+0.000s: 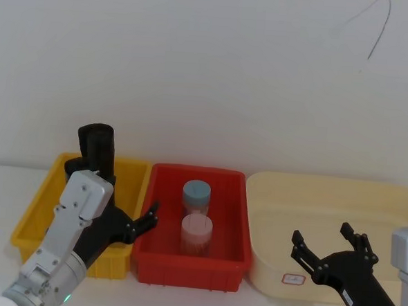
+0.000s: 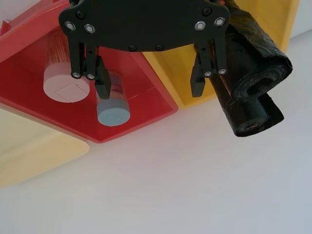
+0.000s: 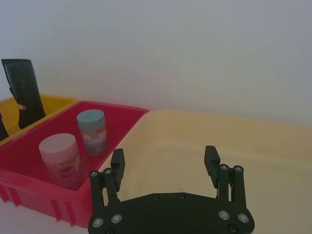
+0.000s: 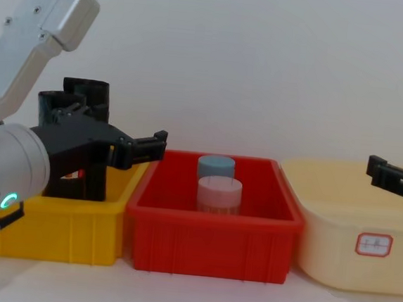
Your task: Pick up the garbage bag with the one hand and transfer it to the other hand.
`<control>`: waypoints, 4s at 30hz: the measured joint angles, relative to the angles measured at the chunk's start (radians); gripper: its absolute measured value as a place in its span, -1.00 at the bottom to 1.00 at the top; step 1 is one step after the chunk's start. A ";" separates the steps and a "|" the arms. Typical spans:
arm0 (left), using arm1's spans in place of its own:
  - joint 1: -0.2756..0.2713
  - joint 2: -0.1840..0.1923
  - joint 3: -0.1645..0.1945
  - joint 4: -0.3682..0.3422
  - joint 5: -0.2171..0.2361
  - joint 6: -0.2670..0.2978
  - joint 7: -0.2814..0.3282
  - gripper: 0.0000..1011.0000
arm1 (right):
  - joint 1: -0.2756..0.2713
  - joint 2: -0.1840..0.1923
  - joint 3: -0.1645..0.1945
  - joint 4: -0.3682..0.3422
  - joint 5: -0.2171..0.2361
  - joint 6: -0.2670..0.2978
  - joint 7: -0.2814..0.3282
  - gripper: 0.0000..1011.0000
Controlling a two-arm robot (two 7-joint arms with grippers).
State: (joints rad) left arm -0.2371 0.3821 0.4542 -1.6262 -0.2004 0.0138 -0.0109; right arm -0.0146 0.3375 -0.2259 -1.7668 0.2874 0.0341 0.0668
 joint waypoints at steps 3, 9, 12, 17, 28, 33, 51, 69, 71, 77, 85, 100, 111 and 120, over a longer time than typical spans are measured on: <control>0.000 0.000 0.000 0.000 0.000 0.000 0.000 0.98 | 0.000 0.000 0.000 0.000 0.000 0.000 0.000 0.97; 0.000 0.000 0.000 0.000 0.000 0.000 0.000 0.98 | 0.000 0.000 0.000 0.000 0.000 0.000 0.000 0.97; 0.000 0.000 0.000 0.000 0.000 0.000 0.000 0.98 | 0.000 0.000 0.000 0.000 0.000 0.000 0.000 0.97; 0.000 0.000 0.000 0.000 0.000 0.000 0.000 0.98 | 0.000 0.000 0.000 0.000 0.000 0.000 0.000 0.97; 0.000 0.000 0.000 0.000 0.000 0.000 0.000 0.98 | 0.000 0.000 0.000 0.000 0.000 0.000 0.000 0.97; 0.000 0.000 0.000 0.000 0.000 0.000 0.000 0.98 | 0.000 0.000 0.000 0.000 0.000 0.000 0.000 0.97; 0.000 0.000 0.000 0.000 0.000 0.000 0.000 0.98 | 0.000 0.000 0.000 0.000 0.000 0.000 0.000 0.97; 0.000 0.000 0.000 0.000 0.000 0.000 0.000 0.98 | 0.000 0.000 0.000 0.000 0.000 0.000 0.000 0.97; 0.000 0.000 0.000 0.000 0.000 0.000 0.000 0.98 | 0.000 0.000 0.000 0.000 0.000 0.000 0.000 0.97; 0.003 0.000 -0.002 -0.003 0.005 -0.007 0.000 0.98 | 0.000 0.000 0.000 0.000 0.000 0.000 0.000 0.97; 0.028 0.010 -0.010 -0.025 0.008 -0.018 -0.002 0.98 | 0.000 0.000 0.000 0.000 0.000 0.000 0.000 0.97; 0.131 0.053 -0.073 -0.106 -0.011 -0.023 0.012 0.98 | 0.000 0.000 0.000 0.000 0.000 0.000 0.000 0.97; 0.205 0.076 -0.158 -0.159 -0.048 -0.007 0.045 0.98 | 0.000 0.000 0.000 0.000 0.000 0.000 0.000 0.97; 0.217 0.077 -0.200 -0.166 -0.079 0.013 0.050 0.98 | 0.000 0.000 0.000 0.000 0.000 0.000 0.000 0.97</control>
State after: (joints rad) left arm -0.0198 0.4588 0.2539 -1.7924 -0.2791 0.0267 0.0389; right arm -0.0146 0.3375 -0.2258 -1.7668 0.2874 0.0341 0.0668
